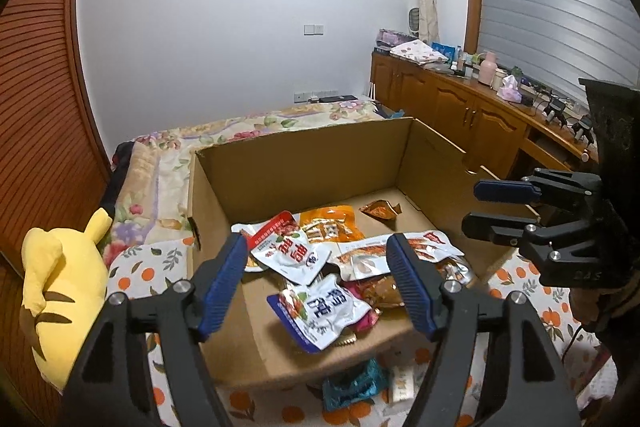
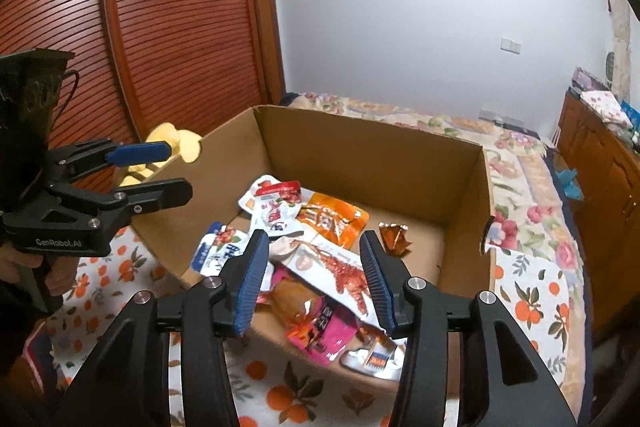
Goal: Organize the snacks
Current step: 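Open both tools to drop the two packets into the box, then withdraw both open tools from the box toward the teal and white packets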
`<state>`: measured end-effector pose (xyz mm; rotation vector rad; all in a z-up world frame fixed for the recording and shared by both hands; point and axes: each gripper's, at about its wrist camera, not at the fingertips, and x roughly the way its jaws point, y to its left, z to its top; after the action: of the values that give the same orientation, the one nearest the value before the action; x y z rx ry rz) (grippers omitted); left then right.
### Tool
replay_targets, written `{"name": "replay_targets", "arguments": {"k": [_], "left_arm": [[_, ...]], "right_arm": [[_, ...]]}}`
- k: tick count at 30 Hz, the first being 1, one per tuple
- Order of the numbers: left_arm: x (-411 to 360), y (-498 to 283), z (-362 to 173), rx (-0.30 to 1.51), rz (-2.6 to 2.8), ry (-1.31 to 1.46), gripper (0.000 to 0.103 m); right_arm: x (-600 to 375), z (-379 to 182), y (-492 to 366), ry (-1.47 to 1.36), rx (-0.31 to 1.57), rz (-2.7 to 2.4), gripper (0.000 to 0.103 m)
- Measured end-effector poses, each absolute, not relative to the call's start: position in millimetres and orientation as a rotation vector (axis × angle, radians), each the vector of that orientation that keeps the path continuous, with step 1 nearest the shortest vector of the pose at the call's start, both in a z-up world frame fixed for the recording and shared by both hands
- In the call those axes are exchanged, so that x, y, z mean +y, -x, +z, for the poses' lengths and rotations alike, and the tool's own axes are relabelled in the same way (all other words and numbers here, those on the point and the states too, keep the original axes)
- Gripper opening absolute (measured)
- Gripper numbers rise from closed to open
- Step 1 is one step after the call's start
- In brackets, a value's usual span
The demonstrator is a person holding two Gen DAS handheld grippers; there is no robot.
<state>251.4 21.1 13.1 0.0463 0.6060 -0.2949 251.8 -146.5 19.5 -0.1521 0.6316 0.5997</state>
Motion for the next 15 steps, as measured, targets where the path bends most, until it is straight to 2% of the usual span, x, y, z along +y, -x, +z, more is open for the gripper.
{"name": "replay_targets", "arguments": {"k": [15], "left_arm": [[14, -178, 15, 0.569, -0.305, -0.08, 0.072]], "right_arm": [[-146, 25, -180, 0.153, 0.597, 0.599, 0.054]]}}
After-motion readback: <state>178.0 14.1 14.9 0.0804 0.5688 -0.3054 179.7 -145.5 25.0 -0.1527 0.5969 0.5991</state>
